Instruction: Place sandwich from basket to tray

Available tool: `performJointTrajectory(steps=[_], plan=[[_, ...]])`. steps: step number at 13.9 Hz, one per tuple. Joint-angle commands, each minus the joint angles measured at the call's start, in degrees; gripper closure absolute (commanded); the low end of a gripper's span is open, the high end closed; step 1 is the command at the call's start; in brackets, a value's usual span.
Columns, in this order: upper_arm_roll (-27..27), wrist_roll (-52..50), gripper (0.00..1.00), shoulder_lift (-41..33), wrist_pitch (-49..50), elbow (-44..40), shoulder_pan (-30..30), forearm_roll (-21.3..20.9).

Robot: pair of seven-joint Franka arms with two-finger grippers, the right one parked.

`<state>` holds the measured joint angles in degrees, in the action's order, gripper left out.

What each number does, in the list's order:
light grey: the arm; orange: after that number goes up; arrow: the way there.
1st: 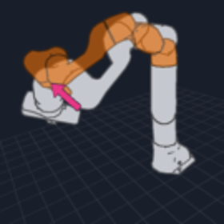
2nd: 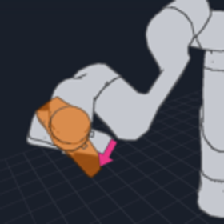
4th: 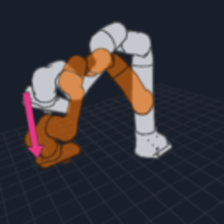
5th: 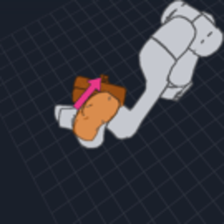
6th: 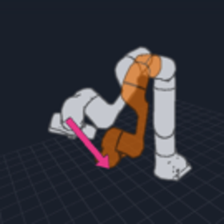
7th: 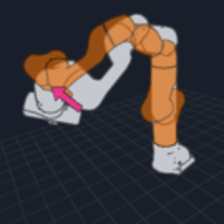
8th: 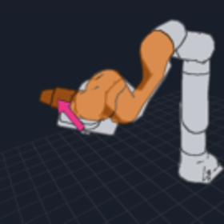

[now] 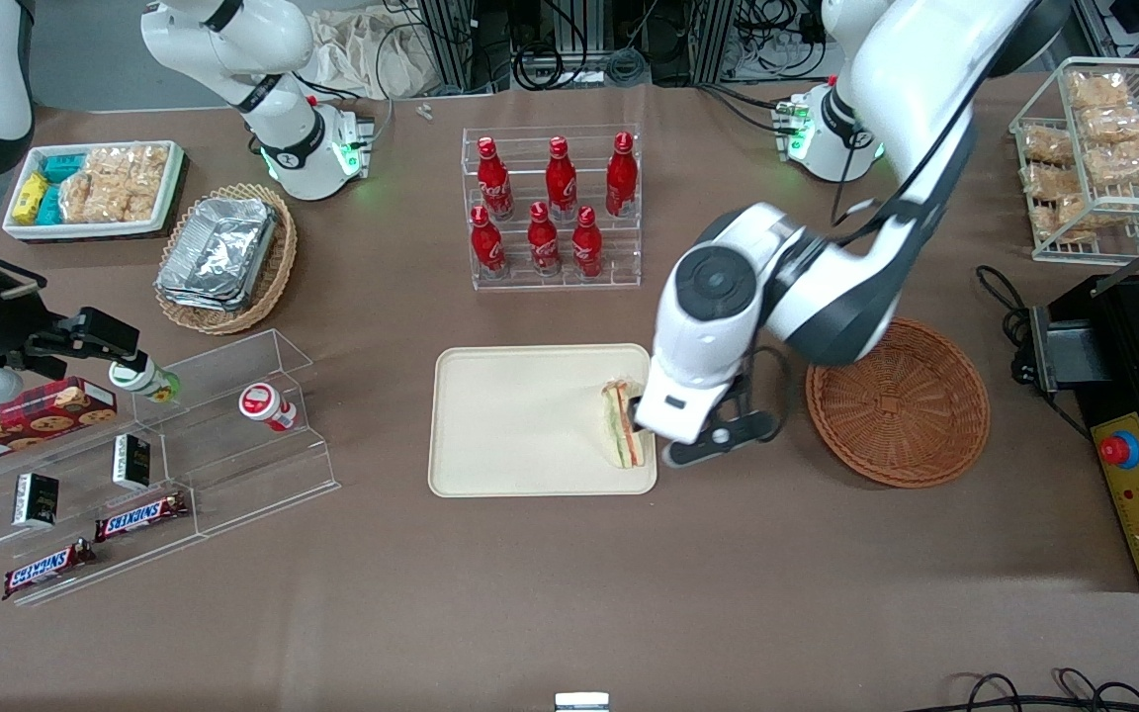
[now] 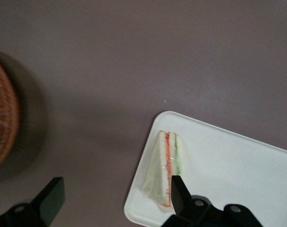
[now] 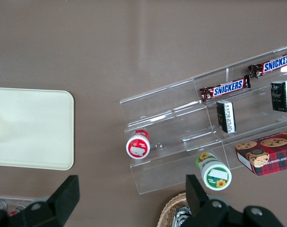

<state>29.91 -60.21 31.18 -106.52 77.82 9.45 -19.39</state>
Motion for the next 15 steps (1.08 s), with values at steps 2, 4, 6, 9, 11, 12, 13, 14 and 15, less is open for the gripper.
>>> performJointTrajectory(steps=[2,4,6,9,11,12,13,14,15], plan=[[0.1,13.6,0.0,-8.2,6.7,4.0,-8.9,8.0],[-0.3,23.2,0.0,-12.8,9.1,6.8,-13.0,10.5],[-2.9,29.4,0.0,-16.6,9.4,9.9,-14.8,11.7],[-12.7,42.4,0.0,-21.7,9.6,13.7,-12.6,16.4],[-19.6,50.3,0.0,-26.1,8.9,18.9,-9.2,17.2],[-22.3,53.4,0.0,-28.0,8.6,21.5,-8.3,17.5],[-23.9,57.3,0.0,-30.0,7.8,23.9,-8.1,18.2],[-25.6,60.5,0.0,-31.6,7.3,25.8,-8.1,19.1],[-26.6,62.7,0.0,-31.9,7.3,26.2,-8.1,19.5]])
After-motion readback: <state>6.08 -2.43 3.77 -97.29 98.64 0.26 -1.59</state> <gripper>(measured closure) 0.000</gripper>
